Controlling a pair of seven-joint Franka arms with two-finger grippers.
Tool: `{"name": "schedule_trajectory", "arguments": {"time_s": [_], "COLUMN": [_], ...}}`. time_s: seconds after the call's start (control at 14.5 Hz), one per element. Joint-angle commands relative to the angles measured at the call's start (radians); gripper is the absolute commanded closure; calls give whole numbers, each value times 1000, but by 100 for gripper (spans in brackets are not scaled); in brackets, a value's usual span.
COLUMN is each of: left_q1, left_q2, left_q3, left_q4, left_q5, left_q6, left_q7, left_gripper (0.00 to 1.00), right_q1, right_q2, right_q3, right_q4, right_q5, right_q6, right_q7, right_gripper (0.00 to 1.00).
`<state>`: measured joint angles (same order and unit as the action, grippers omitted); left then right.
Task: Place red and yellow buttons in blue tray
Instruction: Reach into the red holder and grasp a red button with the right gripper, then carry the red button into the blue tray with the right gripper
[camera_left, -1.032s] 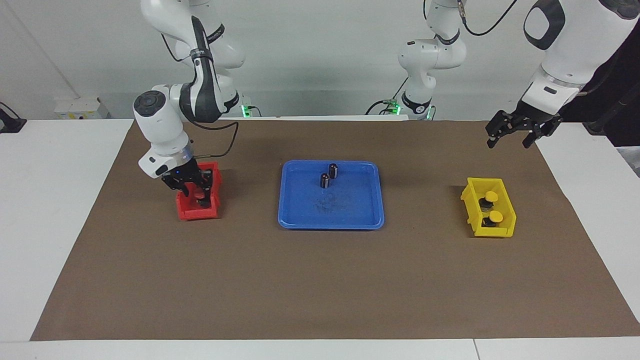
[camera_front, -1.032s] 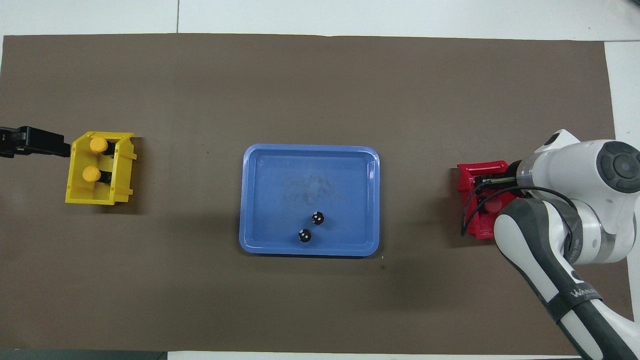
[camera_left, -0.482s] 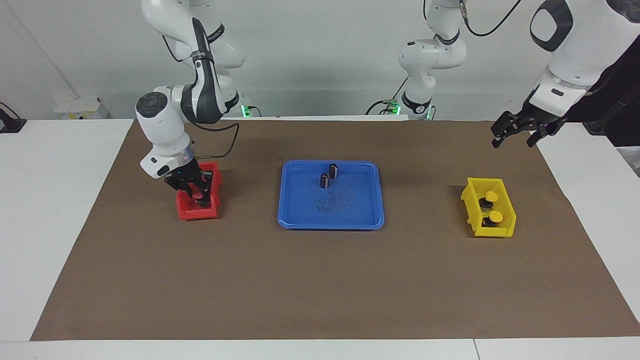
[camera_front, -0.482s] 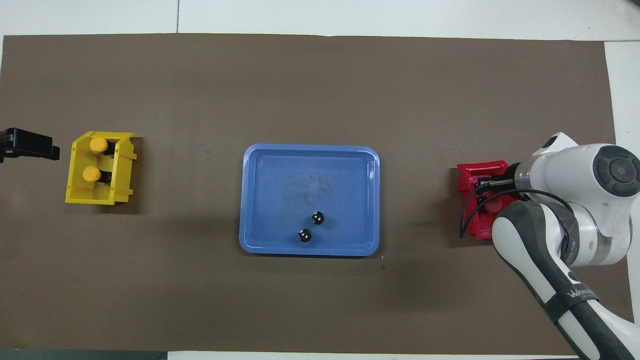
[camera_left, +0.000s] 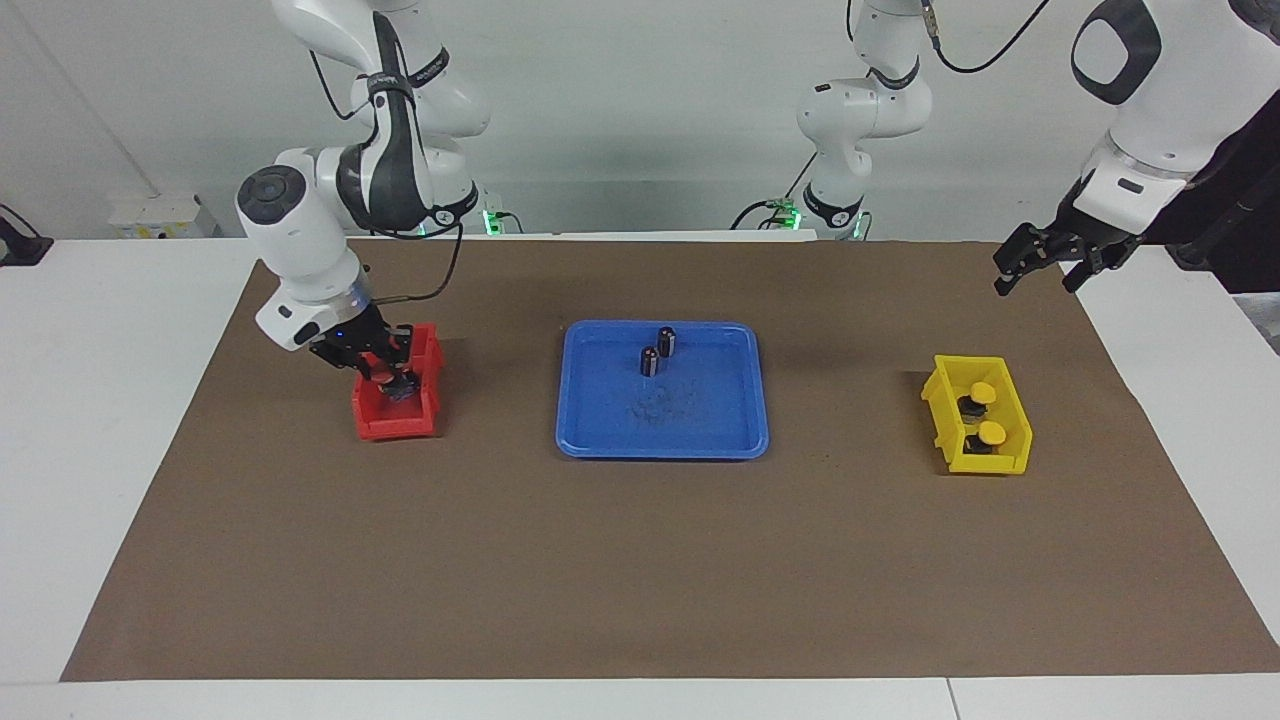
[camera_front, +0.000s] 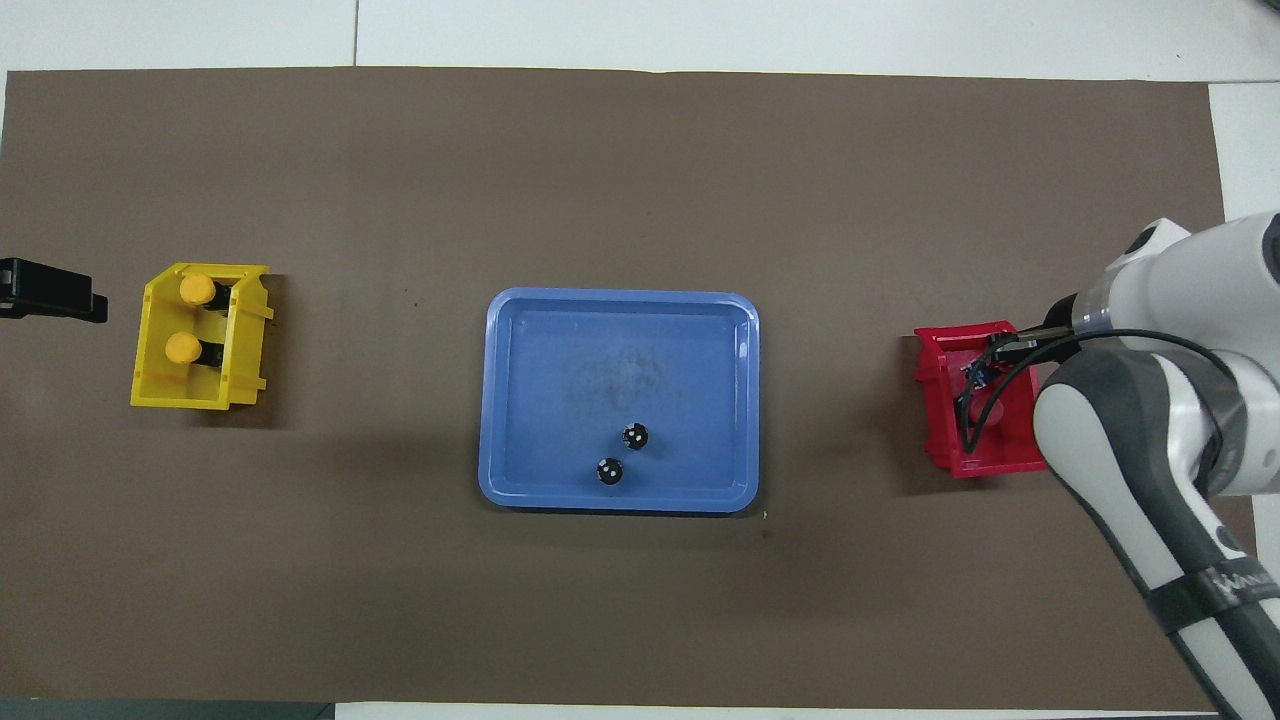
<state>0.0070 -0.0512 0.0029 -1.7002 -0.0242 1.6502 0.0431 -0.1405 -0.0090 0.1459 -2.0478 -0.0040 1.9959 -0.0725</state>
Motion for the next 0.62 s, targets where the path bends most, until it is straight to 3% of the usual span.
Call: {"name": "schedule_trajectory", "arguments": {"time_s": [0.0,0.21,0.41,0.55], "left_q1": [5,7,7,8], "left_q2": [-27,-53,-18,40], "left_q3": [-1,-1,-1,-4], "left_q4": [-50,-122,-162,-174], "left_q5": [-13,-13,-13,-13], "left_q6": [25,92,195,285], "left_q7": [12,12,12,12], "left_gripper": [0,0,0,0], "right_q1": [43,252,440,512], "right_q2": [58,144,214,241], "right_q3": [11,11,12,11], "right_q4": [208,392,434,390], "right_q5": [-16,-14,-8,-16], "right_q6": [-173,-244,-156,-45], "right_q7": [26,326,645,762], "right_gripper": [78,79,80,80]}}
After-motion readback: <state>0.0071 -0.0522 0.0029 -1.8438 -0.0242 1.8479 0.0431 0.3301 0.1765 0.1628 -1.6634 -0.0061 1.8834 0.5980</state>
